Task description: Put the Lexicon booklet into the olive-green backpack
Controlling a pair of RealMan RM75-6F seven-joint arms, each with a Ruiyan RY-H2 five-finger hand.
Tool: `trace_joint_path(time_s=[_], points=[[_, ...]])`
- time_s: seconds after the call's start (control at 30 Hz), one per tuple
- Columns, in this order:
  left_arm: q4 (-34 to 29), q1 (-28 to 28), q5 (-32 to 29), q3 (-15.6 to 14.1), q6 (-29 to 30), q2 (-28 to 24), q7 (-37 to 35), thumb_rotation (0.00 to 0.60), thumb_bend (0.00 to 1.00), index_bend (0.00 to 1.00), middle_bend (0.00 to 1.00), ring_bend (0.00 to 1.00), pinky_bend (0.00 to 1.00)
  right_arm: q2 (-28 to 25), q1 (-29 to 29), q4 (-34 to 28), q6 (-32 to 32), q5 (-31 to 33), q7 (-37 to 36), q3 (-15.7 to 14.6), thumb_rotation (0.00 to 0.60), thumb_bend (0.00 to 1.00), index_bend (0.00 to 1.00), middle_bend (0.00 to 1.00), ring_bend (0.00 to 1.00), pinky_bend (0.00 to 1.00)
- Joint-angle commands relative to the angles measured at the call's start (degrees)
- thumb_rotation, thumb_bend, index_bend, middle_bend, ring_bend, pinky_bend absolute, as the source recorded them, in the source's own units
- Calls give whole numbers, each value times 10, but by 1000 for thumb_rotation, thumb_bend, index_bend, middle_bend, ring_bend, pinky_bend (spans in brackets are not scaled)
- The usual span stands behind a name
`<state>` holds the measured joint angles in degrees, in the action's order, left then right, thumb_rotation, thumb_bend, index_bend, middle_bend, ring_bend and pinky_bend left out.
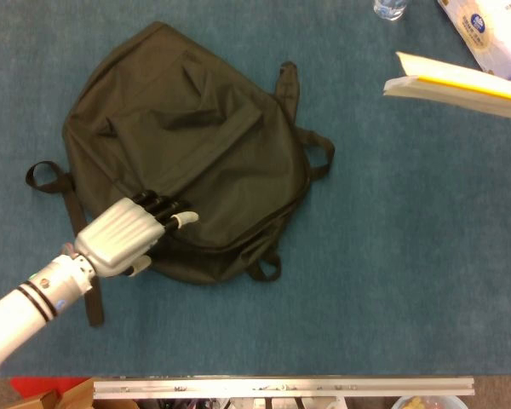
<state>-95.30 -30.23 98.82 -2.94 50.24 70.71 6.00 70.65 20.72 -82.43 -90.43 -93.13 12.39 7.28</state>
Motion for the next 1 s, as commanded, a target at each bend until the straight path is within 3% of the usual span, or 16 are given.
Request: trace_joint_path(time_s=[0.03,0.3,0.7,1.0], points=[[13,-8,-33,8,-17,36,32,600,246,122,120,158,195,-3,-5,3,-4,-1,-7,0,600,409,916,791,656,724],[35,-9,-88,22,-16,87,74,600,246,128,118,157,198,-3,-14,12,-8,-1,-25,1,600,409,918,794,658,724],[62,-11,-155,56,16,140,69,600,255,340,270,239,221,-3,-21,22,-12,-4,-42,5,600,409,925,795,660,725],[68,-25,-186,80,28,157,63,600,352,466,371,307,249,-4,-26,23,-12,-2,-50,8,600,409,927,798,663,729]])
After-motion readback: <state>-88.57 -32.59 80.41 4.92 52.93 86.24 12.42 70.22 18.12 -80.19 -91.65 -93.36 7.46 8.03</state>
